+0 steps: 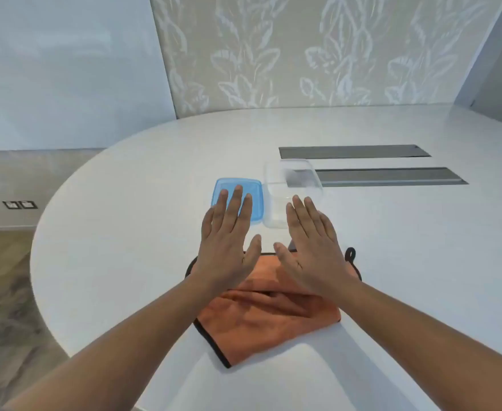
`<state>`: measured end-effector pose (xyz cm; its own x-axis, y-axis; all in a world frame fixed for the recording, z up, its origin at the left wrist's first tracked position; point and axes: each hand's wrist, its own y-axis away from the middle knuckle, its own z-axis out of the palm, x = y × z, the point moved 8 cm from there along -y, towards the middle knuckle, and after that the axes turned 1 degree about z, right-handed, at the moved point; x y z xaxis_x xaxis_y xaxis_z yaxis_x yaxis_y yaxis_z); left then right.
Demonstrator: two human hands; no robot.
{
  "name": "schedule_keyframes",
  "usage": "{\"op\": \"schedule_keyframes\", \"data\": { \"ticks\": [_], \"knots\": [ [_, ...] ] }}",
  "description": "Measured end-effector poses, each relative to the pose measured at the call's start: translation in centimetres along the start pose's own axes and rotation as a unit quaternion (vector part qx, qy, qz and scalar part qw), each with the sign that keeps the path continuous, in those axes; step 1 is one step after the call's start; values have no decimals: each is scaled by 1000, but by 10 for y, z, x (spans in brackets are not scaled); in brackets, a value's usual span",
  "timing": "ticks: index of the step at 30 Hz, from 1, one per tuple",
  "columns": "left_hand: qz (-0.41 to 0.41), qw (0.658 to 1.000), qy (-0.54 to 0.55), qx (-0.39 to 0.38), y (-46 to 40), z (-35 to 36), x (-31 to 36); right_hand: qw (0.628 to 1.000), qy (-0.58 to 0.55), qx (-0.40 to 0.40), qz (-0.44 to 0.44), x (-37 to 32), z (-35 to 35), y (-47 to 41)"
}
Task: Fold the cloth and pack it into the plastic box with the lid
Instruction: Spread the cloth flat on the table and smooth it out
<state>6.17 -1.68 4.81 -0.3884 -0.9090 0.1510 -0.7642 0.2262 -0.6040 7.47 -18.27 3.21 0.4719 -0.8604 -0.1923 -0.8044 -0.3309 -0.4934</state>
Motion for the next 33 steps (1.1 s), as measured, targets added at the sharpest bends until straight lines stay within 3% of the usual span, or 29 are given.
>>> {"op": "schedule_keyframes", "data": {
  "ticks": [8, 13, 24, 29, 33],
  "knots": [
    [-49, 987, 17, -150, 37, 48, -17, 990, -29, -130, 56, 19, 42, 41],
    [-131, 965, 53, -220, 68, 72, -34, 982, -54, -154, 100, 29, 53, 61],
    [-237, 942, -15, -235, 80, 68, -46, 967, -120, -139, 175, 33, 44, 71],
    [-341, 903, 17, -261, 87, 73, -65, 942, -187, -136, 242, 41, 40, 73],
    [-383, 888, 38, -251, 86, 69, -78, 944, -140, -176, 242, 47, 40, 70]
  ]
}}
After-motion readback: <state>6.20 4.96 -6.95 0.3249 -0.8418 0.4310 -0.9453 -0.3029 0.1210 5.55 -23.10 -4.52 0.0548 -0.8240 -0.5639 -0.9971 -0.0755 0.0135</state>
